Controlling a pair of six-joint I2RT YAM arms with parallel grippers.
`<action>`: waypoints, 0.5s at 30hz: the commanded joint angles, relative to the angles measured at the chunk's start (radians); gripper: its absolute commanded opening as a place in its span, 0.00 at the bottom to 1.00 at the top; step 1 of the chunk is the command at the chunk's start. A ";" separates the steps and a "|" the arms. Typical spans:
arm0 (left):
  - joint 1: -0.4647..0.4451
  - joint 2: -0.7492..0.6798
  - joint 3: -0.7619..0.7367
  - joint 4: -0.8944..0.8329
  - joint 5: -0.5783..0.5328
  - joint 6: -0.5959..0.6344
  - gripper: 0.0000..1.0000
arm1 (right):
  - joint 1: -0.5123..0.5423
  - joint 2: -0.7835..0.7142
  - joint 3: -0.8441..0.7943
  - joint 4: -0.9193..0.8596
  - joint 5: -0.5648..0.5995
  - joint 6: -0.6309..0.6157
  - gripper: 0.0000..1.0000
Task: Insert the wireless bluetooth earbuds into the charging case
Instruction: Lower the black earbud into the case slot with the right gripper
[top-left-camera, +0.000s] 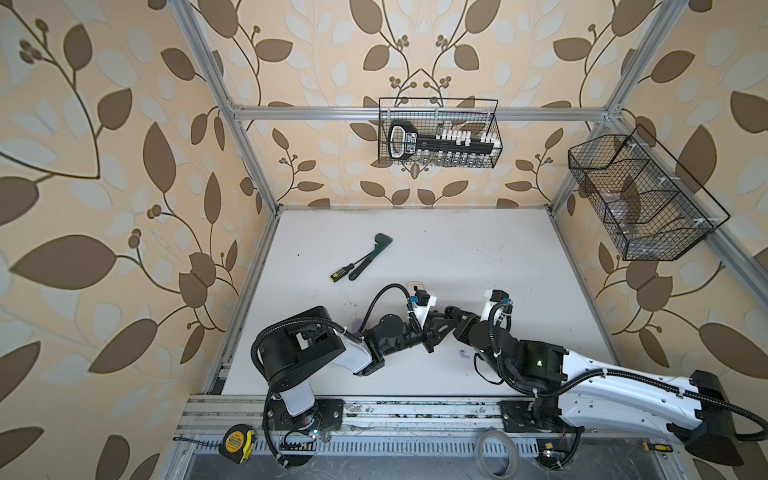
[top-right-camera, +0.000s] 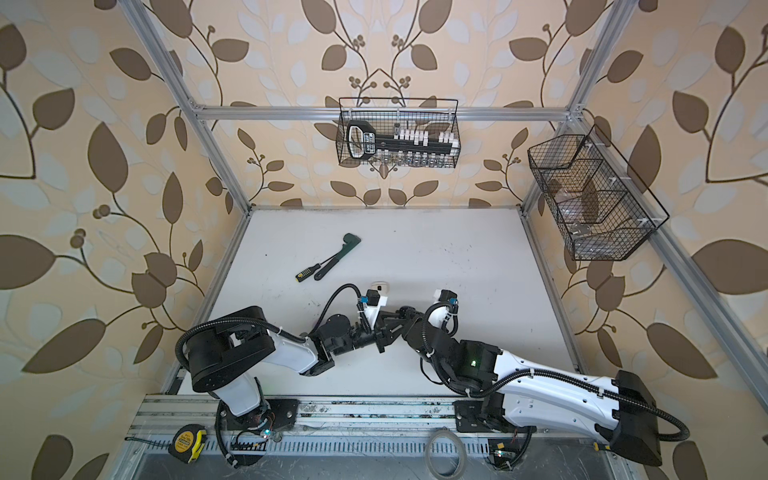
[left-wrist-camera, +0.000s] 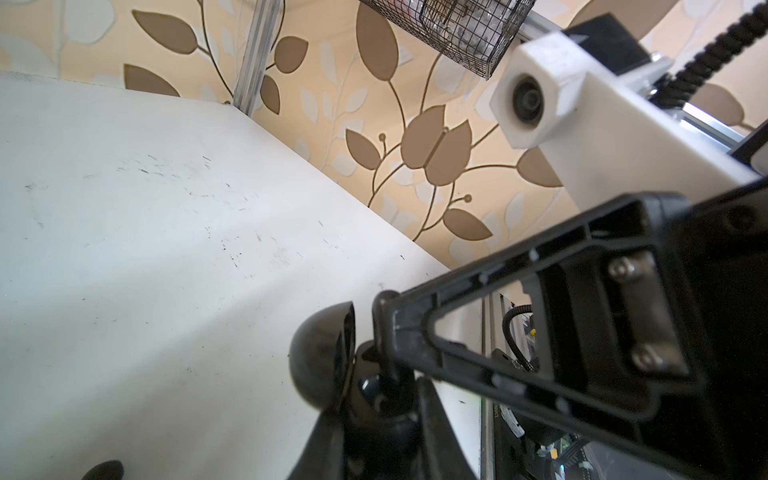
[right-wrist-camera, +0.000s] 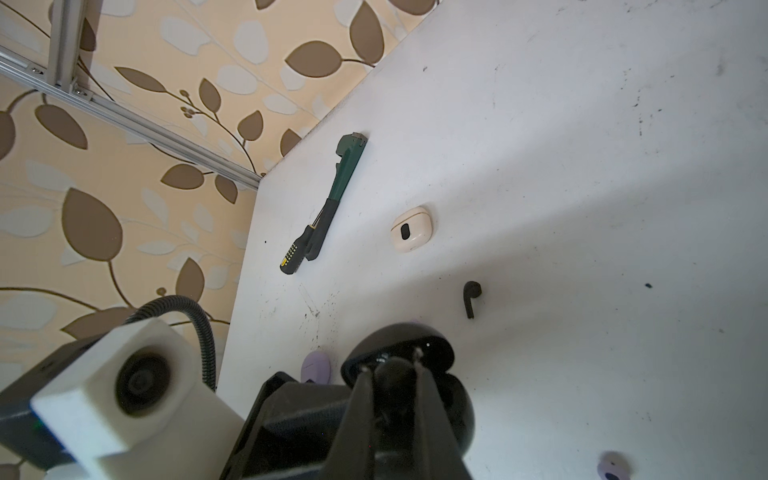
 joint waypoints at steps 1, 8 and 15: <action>0.000 -0.054 0.023 0.090 -0.018 0.016 0.00 | 0.017 -0.002 -0.020 -0.026 0.001 0.024 0.07; 0.000 -0.071 0.016 0.089 -0.018 0.033 0.00 | 0.031 0.021 -0.011 -0.020 -0.003 0.024 0.07; 0.000 -0.087 0.016 0.075 -0.030 0.065 0.00 | 0.072 0.018 -0.011 -0.021 0.019 0.037 0.07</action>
